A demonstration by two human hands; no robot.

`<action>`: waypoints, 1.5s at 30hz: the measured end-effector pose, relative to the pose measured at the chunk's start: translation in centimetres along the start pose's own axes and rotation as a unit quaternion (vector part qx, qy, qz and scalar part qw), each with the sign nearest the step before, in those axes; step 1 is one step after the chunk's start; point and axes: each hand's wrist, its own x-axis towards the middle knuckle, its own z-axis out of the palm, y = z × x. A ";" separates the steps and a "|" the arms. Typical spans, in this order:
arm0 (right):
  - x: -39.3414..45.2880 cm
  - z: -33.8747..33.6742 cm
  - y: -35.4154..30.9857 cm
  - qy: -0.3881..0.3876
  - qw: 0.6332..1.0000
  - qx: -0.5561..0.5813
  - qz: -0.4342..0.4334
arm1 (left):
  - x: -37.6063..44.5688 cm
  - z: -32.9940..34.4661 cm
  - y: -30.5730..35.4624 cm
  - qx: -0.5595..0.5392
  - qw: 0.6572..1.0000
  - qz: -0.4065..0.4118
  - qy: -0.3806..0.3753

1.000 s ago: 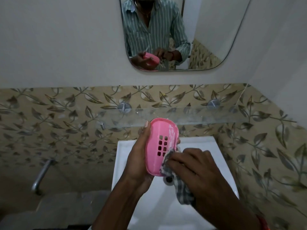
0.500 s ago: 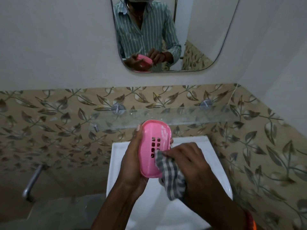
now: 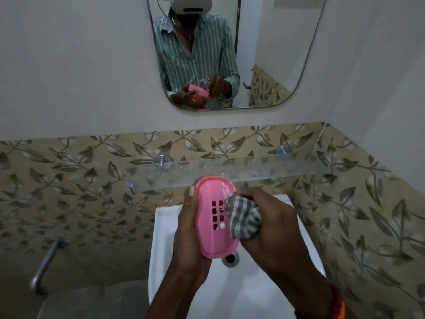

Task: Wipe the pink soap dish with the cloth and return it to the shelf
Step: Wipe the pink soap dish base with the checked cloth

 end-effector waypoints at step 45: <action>-0.5 2.7 -0.5 -0.051 0.980 0.027 0.192 | 0.9 -2.0 -0.3 0.093 0.989 0.111 -0.017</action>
